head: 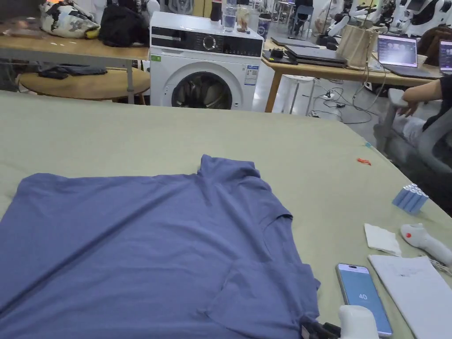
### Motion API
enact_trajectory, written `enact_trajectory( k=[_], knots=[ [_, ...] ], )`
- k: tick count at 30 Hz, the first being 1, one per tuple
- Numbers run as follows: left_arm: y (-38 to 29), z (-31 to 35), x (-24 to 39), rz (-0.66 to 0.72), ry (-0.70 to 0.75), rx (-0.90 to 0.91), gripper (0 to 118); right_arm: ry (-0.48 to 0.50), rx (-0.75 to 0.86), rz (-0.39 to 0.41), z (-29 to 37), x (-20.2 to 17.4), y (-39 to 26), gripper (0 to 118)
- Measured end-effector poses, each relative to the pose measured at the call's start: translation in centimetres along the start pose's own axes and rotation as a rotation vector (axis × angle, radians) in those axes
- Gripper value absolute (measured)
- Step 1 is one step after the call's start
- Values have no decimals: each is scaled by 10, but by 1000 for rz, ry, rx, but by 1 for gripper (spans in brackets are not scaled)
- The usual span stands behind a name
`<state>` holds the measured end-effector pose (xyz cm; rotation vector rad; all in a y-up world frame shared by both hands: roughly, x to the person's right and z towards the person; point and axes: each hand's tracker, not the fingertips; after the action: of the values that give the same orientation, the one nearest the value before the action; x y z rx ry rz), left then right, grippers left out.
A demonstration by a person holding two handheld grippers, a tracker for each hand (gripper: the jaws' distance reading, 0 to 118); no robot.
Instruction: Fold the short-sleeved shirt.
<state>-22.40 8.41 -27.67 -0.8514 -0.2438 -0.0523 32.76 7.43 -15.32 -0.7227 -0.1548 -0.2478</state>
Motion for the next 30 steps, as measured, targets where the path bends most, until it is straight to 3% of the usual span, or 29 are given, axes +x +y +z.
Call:
enact_trajectory(
  k=[3, 8, 16, 25, 26, 27, 28, 29, 30],
  knots=[
    [10, 8, -3, -14, -15, -14, 4, -2, 5, 14, 1, 0, 13, 6],
    [83, 19, -8, 9, -48, 165, 4, 21, 81, 27, -9, -1, 77, 6],
    [184, -72, -16, 5, -14, 106, 4, 6, 46, -21, -107, -5, 173, 6],
    [201, -116, -20, 94, -14, 97, 4, -20, 38, 20, -144, -12, 192, 6],
    [200, -116, -20, 101, -17, 103, 4, -18, 40, 23, -145, -13, 192, 8],
    [199, -116, -18, 102, -16, 109, 4, -19, 41, 32, -148, -14, 192, 18],
    [198, -116, -16, 98, -16, 122, 14, -31, 40, 56, -148, -16, 190, 33],
    [197, -114, -14, 94, -12, 126, 35, -54, 47, 80, -146, -19, 189, 51],
    [195, -110, -10, 86, 4, 142, 66, -77, 52, 97, -149, -16, 188, 60]
  ],
)
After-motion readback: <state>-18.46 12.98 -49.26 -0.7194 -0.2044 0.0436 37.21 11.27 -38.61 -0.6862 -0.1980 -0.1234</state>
